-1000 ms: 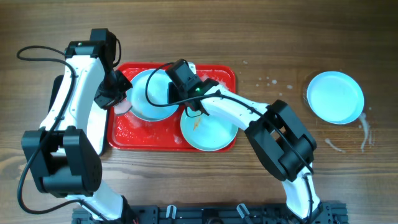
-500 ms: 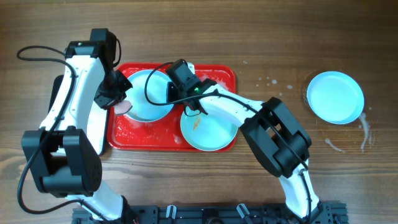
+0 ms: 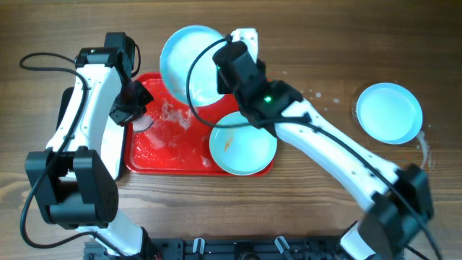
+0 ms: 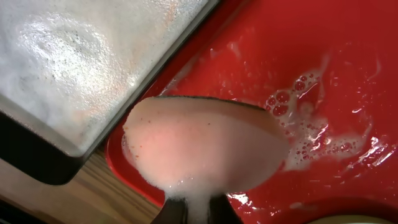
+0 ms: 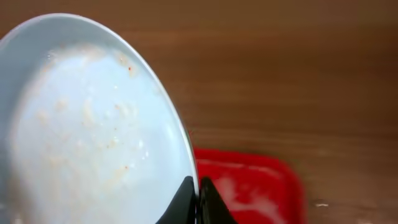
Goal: Clean dirty plates on tray and stack at the side
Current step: 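Lift the plate upright with the right gripper and tilt it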
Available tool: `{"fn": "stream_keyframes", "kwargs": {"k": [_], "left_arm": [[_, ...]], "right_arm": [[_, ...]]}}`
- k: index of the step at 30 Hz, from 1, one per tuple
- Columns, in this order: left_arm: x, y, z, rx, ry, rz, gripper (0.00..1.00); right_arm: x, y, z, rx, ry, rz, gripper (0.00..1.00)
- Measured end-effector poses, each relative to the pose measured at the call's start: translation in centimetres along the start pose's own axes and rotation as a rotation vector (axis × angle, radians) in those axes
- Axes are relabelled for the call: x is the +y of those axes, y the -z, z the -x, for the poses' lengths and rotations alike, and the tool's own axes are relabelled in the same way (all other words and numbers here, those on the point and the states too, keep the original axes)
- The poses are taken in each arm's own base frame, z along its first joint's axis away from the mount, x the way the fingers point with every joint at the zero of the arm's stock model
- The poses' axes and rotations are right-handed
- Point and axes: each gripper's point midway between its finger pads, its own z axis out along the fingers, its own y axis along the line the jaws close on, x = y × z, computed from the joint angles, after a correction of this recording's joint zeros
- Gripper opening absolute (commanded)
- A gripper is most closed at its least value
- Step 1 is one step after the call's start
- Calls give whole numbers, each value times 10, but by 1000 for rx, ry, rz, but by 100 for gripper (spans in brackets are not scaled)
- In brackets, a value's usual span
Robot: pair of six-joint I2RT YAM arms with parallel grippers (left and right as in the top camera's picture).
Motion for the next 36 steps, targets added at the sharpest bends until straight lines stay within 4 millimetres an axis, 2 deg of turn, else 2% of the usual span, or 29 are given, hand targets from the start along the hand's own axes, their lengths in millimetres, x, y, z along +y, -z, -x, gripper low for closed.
{"fn": "stream_keyframes", "kwargs": {"k": [1, 2, 5, 10, 14, 22, 26, 30, 34, 36], "left_arm": [[0, 0, 0, -1, 0, 0, 4], [-1, 0, 1, -3, 0, -2, 4], [-3, 0, 4, -14, 1, -13, 4], [-5, 0, 2, -5, 1, -24, 4], [-5, 0, 2, -5, 2, -25, 4], [-8, 0, 3, -7, 2, -41, 4], [-10, 0, 4, -12, 2, -45, 4], [-11, 0, 5, -13, 3, -50, 4], [-12, 0, 5, -14, 3, -57, 4], [-12, 0, 5, -15, 3, -58, 4]], "right_arm": [[-4, 6, 5, -23, 18, -27, 4], [-15, 13, 2, -31, 57, -118, 4], [-29, 26, -7, -51, 105, -269, 4], [-22, 62, 0, -251, 91, -439, 4], [-23, 72, -6, -313, 116, -505, 4], [-39, 97, 23, -483, 88, -672, 4], [-39, 102, 29, -490, 132, -708, 4], [-31, 101, 39, -484, 183, -708, 4], [-4, 81, 41, -412, 395, -621, 4], [6, 66, 33, -369, 514, -602, 4]]}}
